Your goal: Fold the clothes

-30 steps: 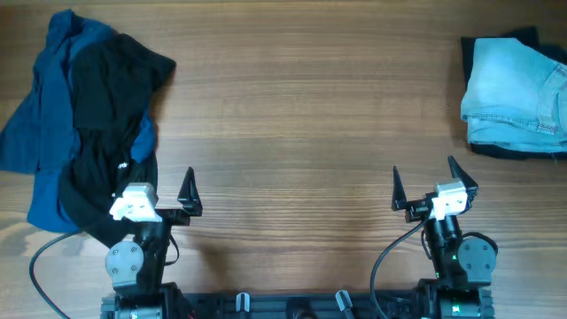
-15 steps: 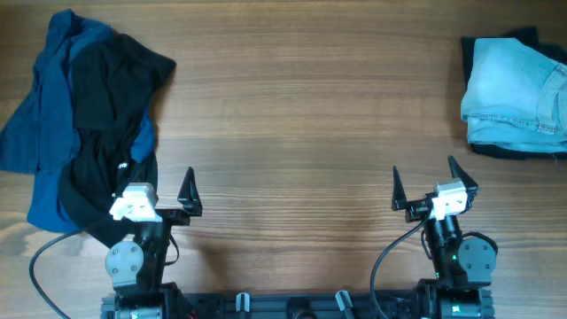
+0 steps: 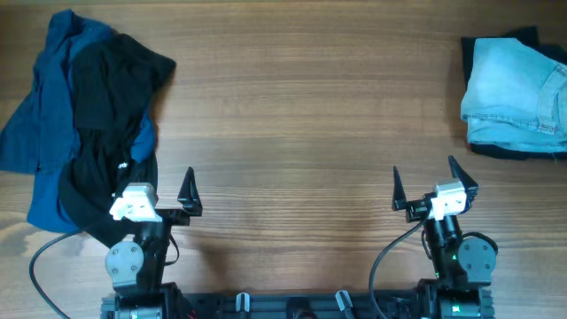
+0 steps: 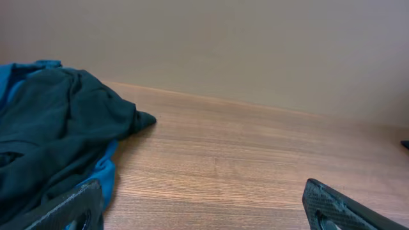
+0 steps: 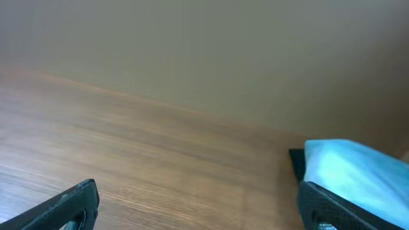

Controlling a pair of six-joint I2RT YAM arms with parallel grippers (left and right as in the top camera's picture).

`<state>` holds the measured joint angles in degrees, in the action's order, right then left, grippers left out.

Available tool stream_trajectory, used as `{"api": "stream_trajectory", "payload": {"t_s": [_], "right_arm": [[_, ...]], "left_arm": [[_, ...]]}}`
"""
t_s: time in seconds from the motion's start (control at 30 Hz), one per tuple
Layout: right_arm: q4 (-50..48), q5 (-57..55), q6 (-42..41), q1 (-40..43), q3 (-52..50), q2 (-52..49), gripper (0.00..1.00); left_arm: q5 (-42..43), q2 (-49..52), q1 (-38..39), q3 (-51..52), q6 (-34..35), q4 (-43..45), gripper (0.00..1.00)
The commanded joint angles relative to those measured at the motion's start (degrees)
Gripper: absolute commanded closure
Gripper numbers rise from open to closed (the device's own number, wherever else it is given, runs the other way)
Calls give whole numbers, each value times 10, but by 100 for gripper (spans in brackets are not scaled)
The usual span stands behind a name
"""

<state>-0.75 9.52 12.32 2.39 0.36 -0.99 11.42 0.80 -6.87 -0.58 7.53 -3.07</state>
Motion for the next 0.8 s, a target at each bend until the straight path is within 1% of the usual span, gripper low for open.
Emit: {"api": "stream_trajectory", "payload": {"t_s": [0.0,0.1,0.17,0.3,0.4,0.53,0.7,0.77], "right_arm": [[-26,-23,55,-3,-1,3,0],[-59,19,49,-3,-1,3,0],[-85,47,16,-3,0,3,0],[-102,53,-66,-3,17,-1,0],[-102,61,-68,-3,57,-29,0],[-97,81,-63,-3,137,-113,0],[-66,143,-64,-3,271,-280,0],[-37,171,-64,-3,333,-356,0]], "left_arm": [[-4,-4,0,3,-11,8,0],[24,-4,0,3,-11,13,0],[41,-4,0,2,-2,21,0],[49,-3,0,-16,53,20,0],[54,14,0,-48,54,13,0],[53,80,0,-132,54,-41,0],[53,221,0,-277,53,-130,0],[53,282,0,-340,53,-172,0]]}}
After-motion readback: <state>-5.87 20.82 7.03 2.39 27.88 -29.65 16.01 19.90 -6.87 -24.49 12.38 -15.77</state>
